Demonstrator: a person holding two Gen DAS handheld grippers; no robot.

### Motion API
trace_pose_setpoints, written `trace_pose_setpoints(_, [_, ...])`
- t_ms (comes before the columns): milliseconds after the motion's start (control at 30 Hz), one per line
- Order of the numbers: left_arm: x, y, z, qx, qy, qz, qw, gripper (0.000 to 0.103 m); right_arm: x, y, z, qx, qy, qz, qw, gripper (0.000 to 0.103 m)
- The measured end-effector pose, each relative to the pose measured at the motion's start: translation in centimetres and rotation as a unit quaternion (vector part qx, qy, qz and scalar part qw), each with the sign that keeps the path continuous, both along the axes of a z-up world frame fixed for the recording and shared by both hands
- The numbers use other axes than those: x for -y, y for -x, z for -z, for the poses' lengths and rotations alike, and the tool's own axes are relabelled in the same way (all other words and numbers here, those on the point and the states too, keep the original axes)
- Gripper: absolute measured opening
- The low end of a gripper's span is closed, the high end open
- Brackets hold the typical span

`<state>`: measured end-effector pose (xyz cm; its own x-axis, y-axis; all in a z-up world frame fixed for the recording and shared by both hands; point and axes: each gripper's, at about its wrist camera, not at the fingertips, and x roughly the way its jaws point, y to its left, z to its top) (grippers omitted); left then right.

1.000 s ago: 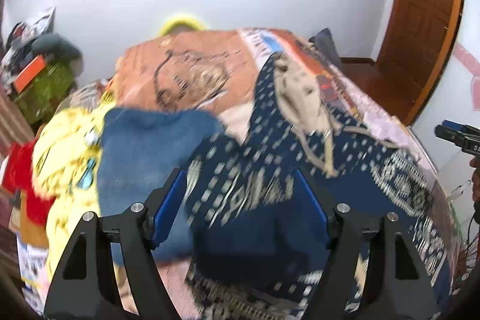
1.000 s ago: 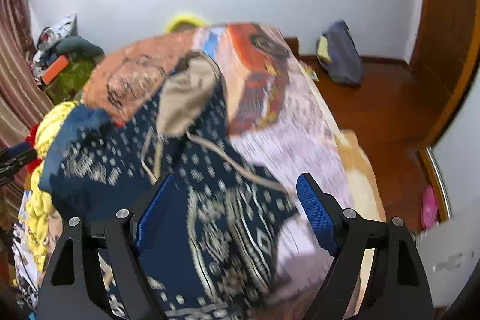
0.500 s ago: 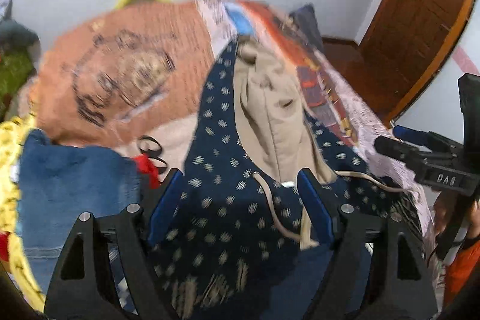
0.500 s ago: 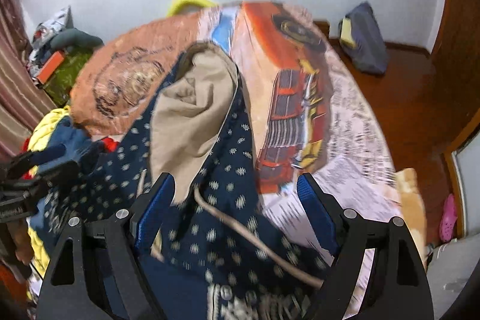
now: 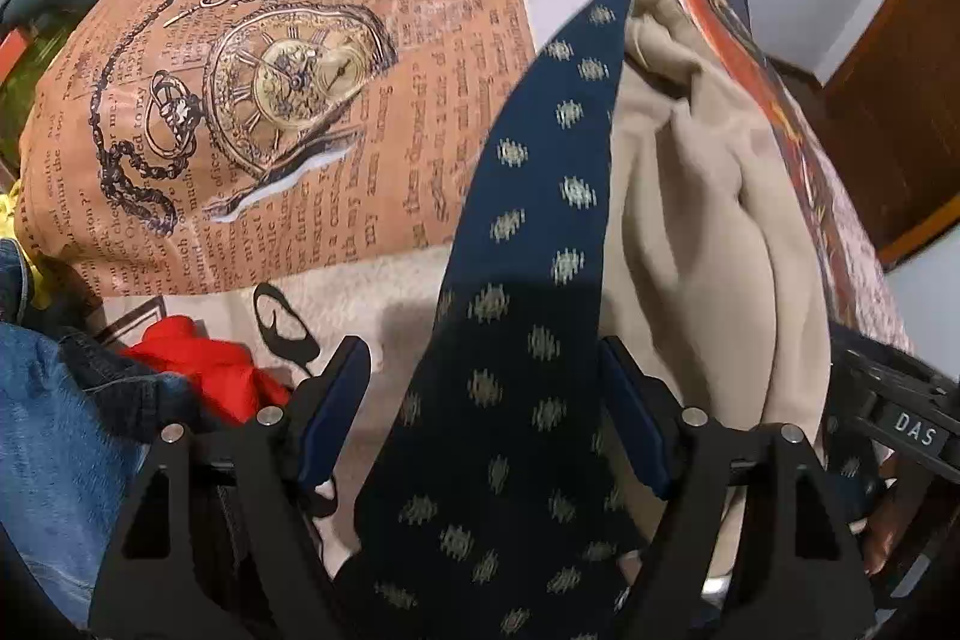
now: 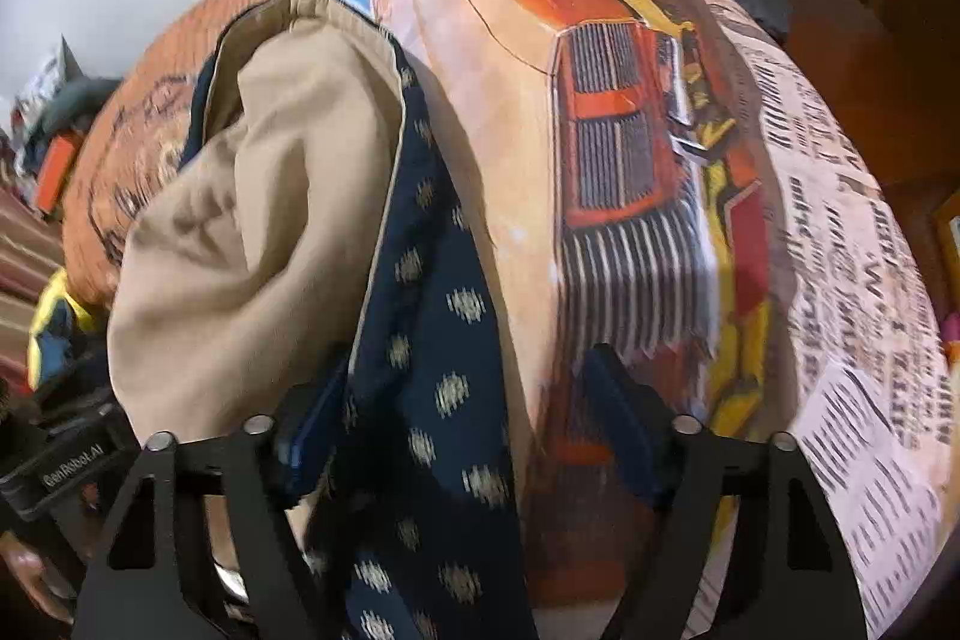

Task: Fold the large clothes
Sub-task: 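Release the hoodie with both grippers and move toward the beige hood, then grasp the hood's navy edge with both grippers and lift it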

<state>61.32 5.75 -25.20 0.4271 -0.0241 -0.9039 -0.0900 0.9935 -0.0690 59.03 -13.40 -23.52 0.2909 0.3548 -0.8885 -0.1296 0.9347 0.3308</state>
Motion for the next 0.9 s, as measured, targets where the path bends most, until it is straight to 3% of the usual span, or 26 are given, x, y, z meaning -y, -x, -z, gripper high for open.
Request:
trace_pose_setpoints(33, [0.1,0.1,-0.2,0.008,0.003,0.002,1.0000,0.054,0.0,0.0,0.0,0.002,-0.012,-0.003,1.000,0.044])
trace_pose_setpoints(133, [1.0,0.2,-0.5,0.012,-0.001,0.020,0.9997,0.015,-0.6,0.5,-0.6,0.014,-0.023,-0.035,0.999,0.019])
trace_pose_setpoints(167, [1.3,0.5,-0.6,0.013,-0.005,0.028,0.9995,0.011,-0.9,0.8,-0.9,0.022,-0.011,-0.039,0.999,0.012])
trace_pose_setpoints(300, [2.2,1.7,-2.6,0.034,-0.009,0.051,0.9981,0.009,-1.9,2.7,-2.7,0.044,0.026,-0.069,0.996,0.009])
trace_pose_setpoints(433, [2.4,4.4,-6.8,0.051,0.049,0.079,0.9944,0.009,-1.0,5.6,-6.4,0.072,0.019,-0.079,0.994,0.008])
trace_pose_setpoints(633, [2.7,10.9,-12.1,0.071,0.077,0.132,0.9856,0.009,1.3,11.1,-12.4,0.118,-0.010,-0.098,0.988,0.008])
trace_pose_setpoints(800, [2.1,16.1,-12.8,0.062,0.080,0.160,0.9820,0.009,1.2,15.6,-14.3,0.131,-0.016,-0.123,0.984,0.008])
trace_pose_setpoints(900, [1.9,19.2,-11.9,0.054,0.058,0.172,0.9818,0.009,1.5,18.5,-14.0,0.119,-0.024,-0.133,0.984,0.008])
